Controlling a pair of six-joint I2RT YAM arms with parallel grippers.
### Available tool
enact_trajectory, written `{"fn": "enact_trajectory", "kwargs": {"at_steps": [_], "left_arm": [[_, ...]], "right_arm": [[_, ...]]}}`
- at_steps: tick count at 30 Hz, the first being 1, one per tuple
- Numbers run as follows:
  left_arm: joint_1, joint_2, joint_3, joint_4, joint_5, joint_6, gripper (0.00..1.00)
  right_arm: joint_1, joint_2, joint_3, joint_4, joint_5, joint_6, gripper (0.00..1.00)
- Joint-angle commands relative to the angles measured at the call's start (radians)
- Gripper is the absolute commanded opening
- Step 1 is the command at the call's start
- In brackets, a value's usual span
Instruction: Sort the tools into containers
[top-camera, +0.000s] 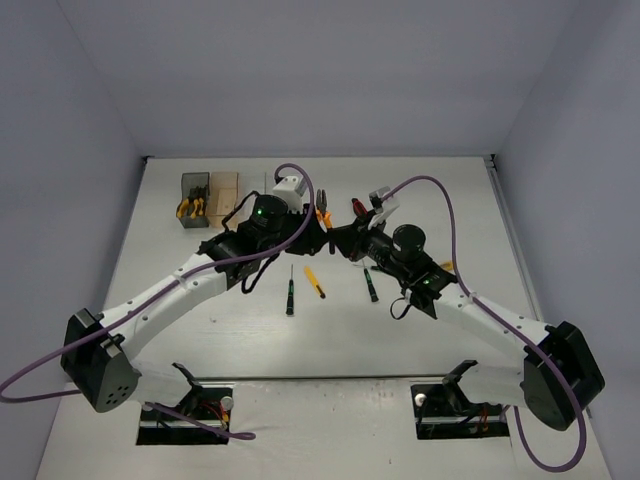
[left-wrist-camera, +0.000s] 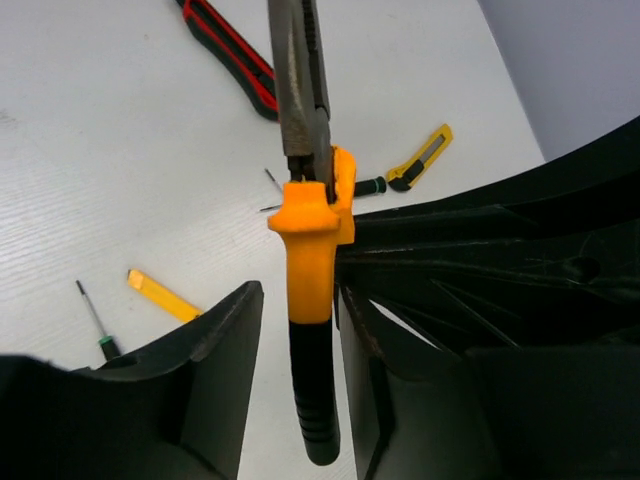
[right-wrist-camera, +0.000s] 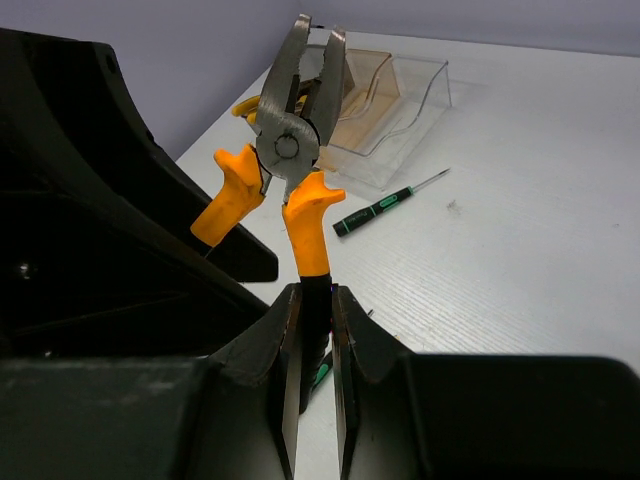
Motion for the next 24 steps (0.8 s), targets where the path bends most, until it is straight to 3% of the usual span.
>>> {"fn": "enact_trajectory", "kwargs": {"at_steps": [1,4,10,24], "left_arm": [[0.002,-0.08,0.045,-0.033,-0.09,0.047,0.46],[0.002,-0.118,0.065,-0.083,-0.122,0.067,0.52],[0.002,-0.143,0.069,-0.119,-0.141,0.072,0.52],[0.002,-0.094,0.044,-0.056,-0.055,0.011,0.35]], "right_arm": [[0.023,-0.024,0.004,0.16,-0.034,0.0,0.0],[0.023,-0.018,0.004,0.16,-0.033,-0.004,0.0],[0.023,-0.013,0.01,0.16,-0.034,-0.005,0.0],[0.028,-0.008,0.007,0.159,-0.039,-0.004,0.0]]}}
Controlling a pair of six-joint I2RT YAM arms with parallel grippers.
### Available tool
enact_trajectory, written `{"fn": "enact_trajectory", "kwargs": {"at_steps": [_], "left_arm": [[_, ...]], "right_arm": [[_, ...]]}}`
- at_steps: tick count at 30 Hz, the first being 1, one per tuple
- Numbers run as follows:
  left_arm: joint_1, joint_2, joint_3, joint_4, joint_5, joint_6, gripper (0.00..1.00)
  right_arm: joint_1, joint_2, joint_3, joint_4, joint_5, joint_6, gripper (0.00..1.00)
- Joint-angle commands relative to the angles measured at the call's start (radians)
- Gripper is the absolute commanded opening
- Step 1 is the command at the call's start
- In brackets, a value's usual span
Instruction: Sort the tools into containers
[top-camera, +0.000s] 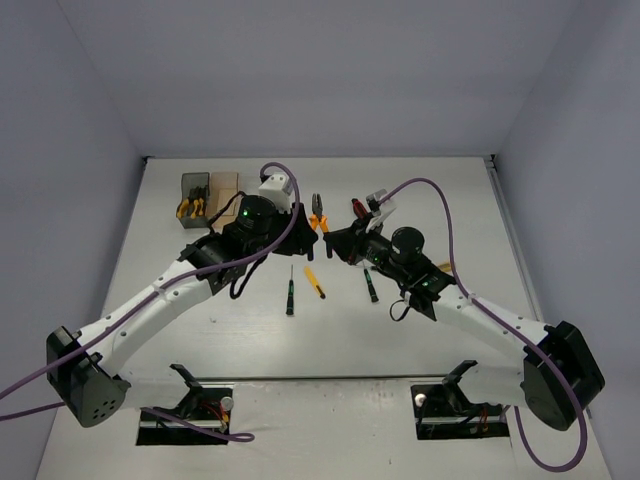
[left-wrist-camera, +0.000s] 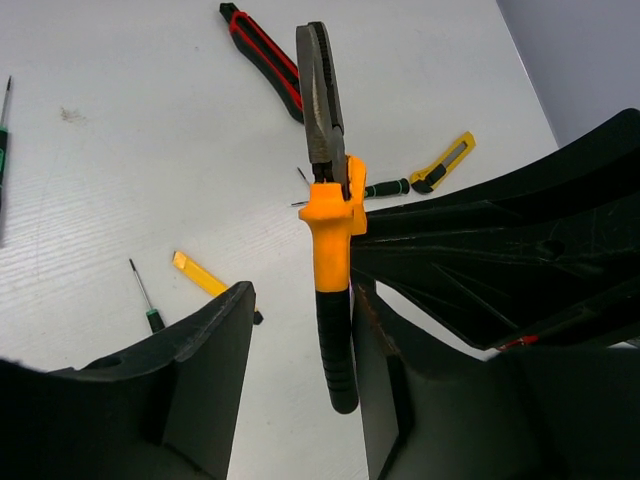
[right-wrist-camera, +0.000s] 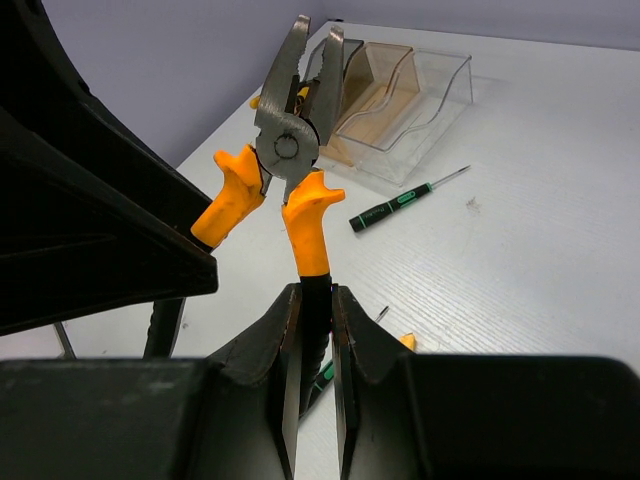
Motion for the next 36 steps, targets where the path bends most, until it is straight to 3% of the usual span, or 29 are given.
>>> {"fn": "enact_trajectory", "kwargs": {"at_steps": [1,4,27,29,33,36], "left_arm": [[0.002,0.007,0.024,0.074,0.024,-0.022,0.28],[0.001,0.015,0.023,0.088,0.022,-0.018,0.01],[0.002,0.078,-0.092,0.268,0.068,-0.034,0.0],[0.002,0.063,-0.097,0.274,0.053,-0.023,0.0],[0.006,0.027,-0.127,0.279,-0.001,0.014,0.0],[0.012,-0.003,-0.162,0.335,-0.035,0.038,0.0]], "right_arm": [[0.011,-0.007,0.022,0.141,-0.012,-0.004,0.0],[0.014,-0.001,0.026,0.141,-0.014,-0.004,0.0],[0.067,-0.006,0.057,0.167,-0.036,0.025,0.01],[0.068,-0.012,0.056,0.164,-0.03,0.023,0.06],[0.068,-0.025,0.06,0.14,-0.013,0.005,0.32],[0.066,-0.044,0.066,0.093,0.016,-0.022,0.46]]}}
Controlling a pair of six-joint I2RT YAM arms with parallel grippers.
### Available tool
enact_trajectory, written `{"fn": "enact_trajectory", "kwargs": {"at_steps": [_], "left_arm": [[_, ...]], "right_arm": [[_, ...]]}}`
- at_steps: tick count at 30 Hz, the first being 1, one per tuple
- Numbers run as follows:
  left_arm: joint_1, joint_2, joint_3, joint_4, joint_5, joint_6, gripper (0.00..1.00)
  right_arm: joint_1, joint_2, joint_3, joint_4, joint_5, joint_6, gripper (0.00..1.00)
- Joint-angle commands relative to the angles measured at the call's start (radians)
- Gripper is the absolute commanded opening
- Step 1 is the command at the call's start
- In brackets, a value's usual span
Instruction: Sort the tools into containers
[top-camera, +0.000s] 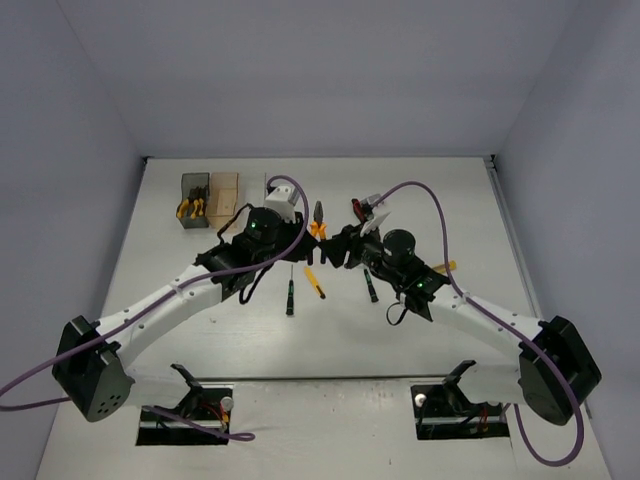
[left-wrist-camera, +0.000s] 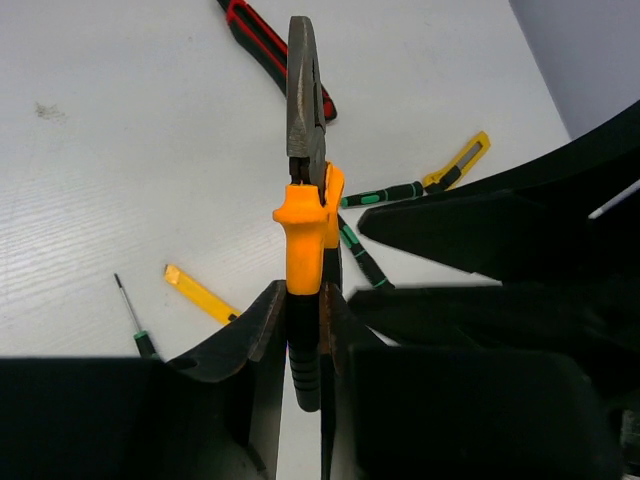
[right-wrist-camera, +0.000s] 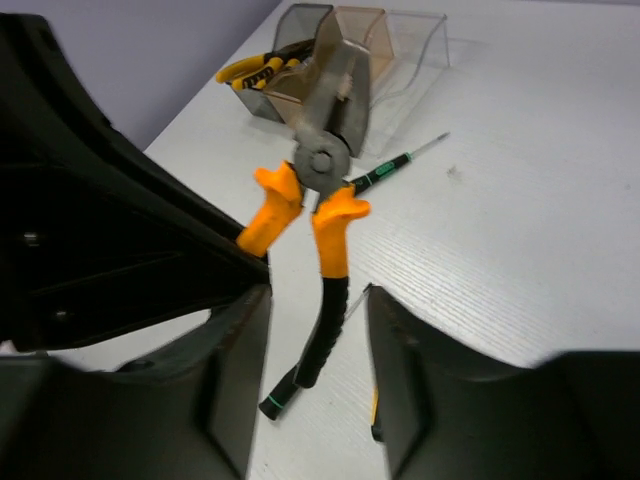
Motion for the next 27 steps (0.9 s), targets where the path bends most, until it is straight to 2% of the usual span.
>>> {"fn": "enact_trajectory", "kwargs": {"at_steps": [1,5,10,13,15,20,25,27], "left_arm": [[0.015,-0.056,-0.031,0.144,-0.063,0.06,0.0],[0.047,-0.065,-0.05,0.145,-0.084,0.086,0.0],[0.151,-0.088,-0.055,0.11,-0.065,0.114,0.0],[0.322,-0.094,-0.021,0.004,0.016,0.153,0.0],[0.386,-0.073,0.037,-0.076,0.046,0.18,0.0],[0.627,0.011,0.192,-0.215,0.176,0.243,0.0],[0.811,0.176,0.364,-0.33,0.267,0.305,0.0],[0.846,0.237,0.426,-0.362,0.291,0.323,0.0]], "right_arm": [[0.032,-0.08,0.068,0.118,-0.052,-0.023,0.49],[0.028,-0.12,0.079,0.047,-0.019,-0.064,0.58],[0.026,-0.179,0.096,-0.056,0.044,-0.128,0.61],[0.02,-0.232,0.086,-0.131,0.095,-0.174,0.61],[0.014,-0.252,0.074,-0.155,0.118,-0.183,0.61],[0.002,-0.29,0.031,-0.198,0.141,-0.2,0.61],[-0.007,-0.326,-0.018,-0.216,0.138,-0.2,0.61],[-0.01,-0.333,-0.024,-0.222,0.132,-0.201,0.61]]}}
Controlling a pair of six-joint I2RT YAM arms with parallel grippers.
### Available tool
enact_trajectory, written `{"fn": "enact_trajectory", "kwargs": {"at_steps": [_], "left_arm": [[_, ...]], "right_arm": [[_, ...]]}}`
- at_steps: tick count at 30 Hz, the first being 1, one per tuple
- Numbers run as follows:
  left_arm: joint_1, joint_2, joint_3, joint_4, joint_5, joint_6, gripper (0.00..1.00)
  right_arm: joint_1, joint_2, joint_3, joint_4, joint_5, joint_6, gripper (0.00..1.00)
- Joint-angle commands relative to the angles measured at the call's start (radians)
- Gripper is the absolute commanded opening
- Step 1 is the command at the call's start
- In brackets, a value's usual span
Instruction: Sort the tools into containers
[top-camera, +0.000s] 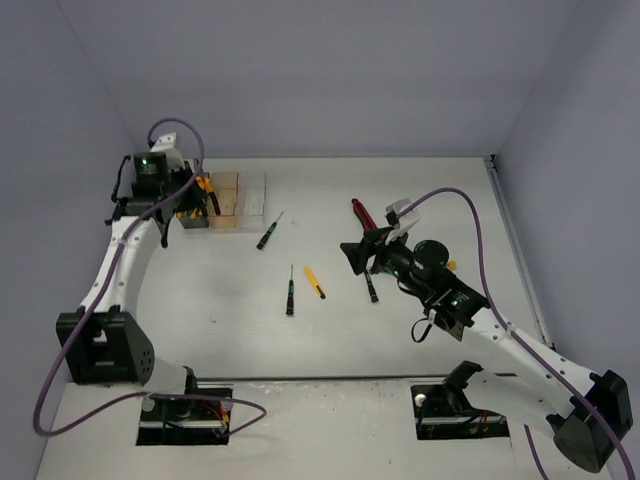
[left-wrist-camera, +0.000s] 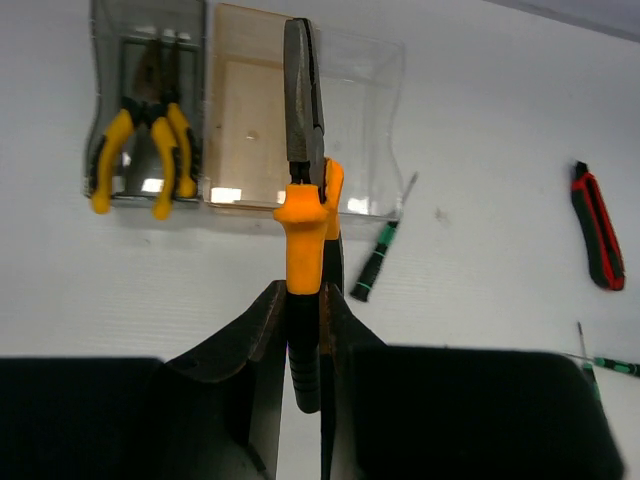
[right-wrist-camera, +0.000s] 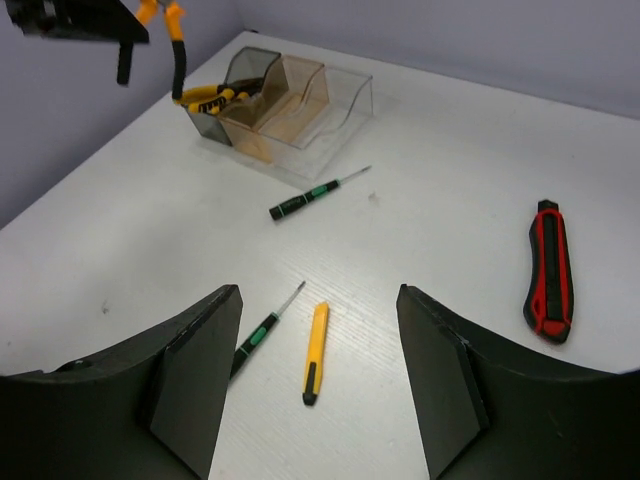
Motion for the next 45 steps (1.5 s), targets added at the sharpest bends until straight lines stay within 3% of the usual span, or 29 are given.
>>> {"fn": "enact_trajectory", "kwargs": {"at_steps": [1,4,7,17,23,33,45], "left_arm": [[0.105,0.147,0.189,-0.088,0.133,0.086,0.0],[0.17,0.31,0.291,-0.127,0.26,0.086,0.0],[0.189,0.416,0.4,-0.18,0.302,0.092,0.0],[0.205,0.65,0.648,-0.37,0.26,0.179,0.0],[0.217,0.663,0.662,-0.421,0.16,0.213,0.02],[0.217,0.686,0.697,-0.424,0.141,0.248,0.36],[0.17,0.556,0.728,-0.423,0.078,0.223,0.42]], "right_arm": [[-0.011,-0.032,-0.016,0.02,0.01,-0.021,0.61],[-0.013,-0.047,-0.028,-0.002,0.003,-0.029,0.61],[-0.017,-0.061,-0.036,-0.031,0.016,-0.04,0.61],[-0.022,-0.068,-0.047,-0.05,0.045,-0.05,0.61],[-0.023,-0.048,-0.048,-0.051,0.046,-0.048,0.62],[-0.023,-0.043,-0.046,-0.051,0.043,-0.045,0.62],[-0.023,-0.052,-0.031,-0.062,0.049,-0.038,0.62]]}}
